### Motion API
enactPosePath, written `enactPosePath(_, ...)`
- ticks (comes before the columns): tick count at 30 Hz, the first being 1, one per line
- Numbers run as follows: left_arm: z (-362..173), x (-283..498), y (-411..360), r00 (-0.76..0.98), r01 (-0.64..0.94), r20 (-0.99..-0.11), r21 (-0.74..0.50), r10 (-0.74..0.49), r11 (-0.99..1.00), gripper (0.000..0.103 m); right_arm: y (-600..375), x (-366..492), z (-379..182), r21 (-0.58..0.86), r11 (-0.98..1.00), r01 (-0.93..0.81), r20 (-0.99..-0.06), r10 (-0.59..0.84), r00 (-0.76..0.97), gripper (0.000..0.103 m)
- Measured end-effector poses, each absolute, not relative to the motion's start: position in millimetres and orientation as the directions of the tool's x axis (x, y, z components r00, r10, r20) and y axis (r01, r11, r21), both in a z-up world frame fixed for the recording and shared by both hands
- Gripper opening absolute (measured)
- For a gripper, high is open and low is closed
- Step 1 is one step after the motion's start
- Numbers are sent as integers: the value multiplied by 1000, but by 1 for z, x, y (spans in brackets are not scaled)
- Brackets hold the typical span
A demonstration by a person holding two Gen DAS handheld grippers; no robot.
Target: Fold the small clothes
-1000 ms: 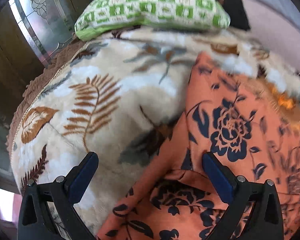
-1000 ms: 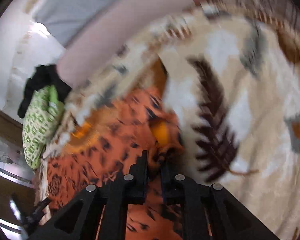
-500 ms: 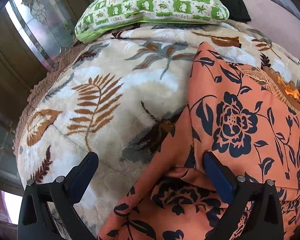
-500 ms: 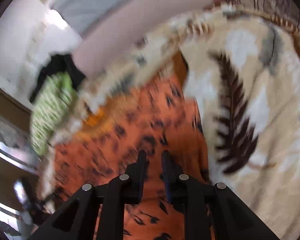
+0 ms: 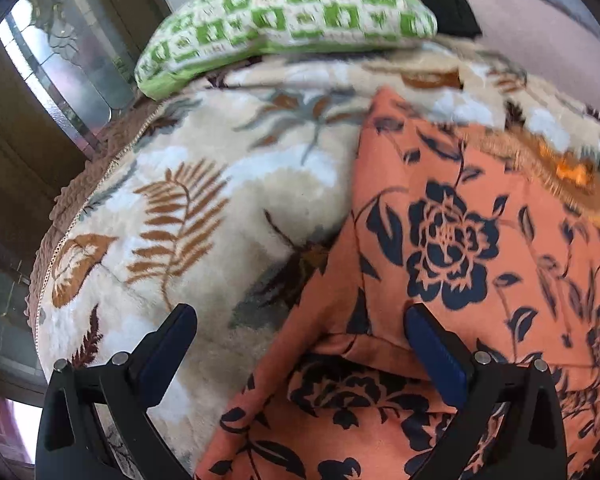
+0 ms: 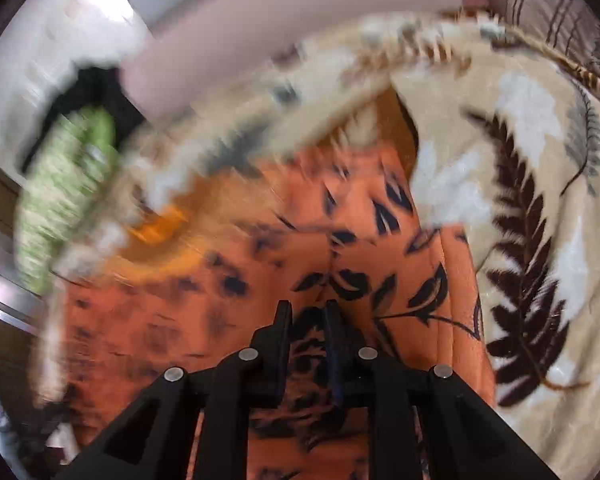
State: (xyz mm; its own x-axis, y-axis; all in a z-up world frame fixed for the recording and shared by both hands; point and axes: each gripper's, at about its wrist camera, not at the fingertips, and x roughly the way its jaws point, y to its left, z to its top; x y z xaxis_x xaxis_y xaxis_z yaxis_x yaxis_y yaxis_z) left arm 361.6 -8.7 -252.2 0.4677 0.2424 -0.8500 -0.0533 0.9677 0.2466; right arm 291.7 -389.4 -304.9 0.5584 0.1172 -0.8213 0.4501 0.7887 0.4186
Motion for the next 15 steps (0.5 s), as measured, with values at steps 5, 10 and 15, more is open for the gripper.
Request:
enactPosePath(5, -250, 362, -3, 459, -64, -862, 211, 217, 975, 103, -384, 282, -290, 424, 797, 430, -803, 110, 586, 19)
enactPosePath(10, -254, 358, -8, 453, -27, -864, 233, 220, 972, 103, -364, 248, -276, 415, 834, 364, -778, 118, 617, 19)
enactPosePath(15, -261, 355, 2, 450, -48, -879, 154, 159, 987, 103, -339, 242, -297, 354, 876, 328, -791, 94, 604, 19)
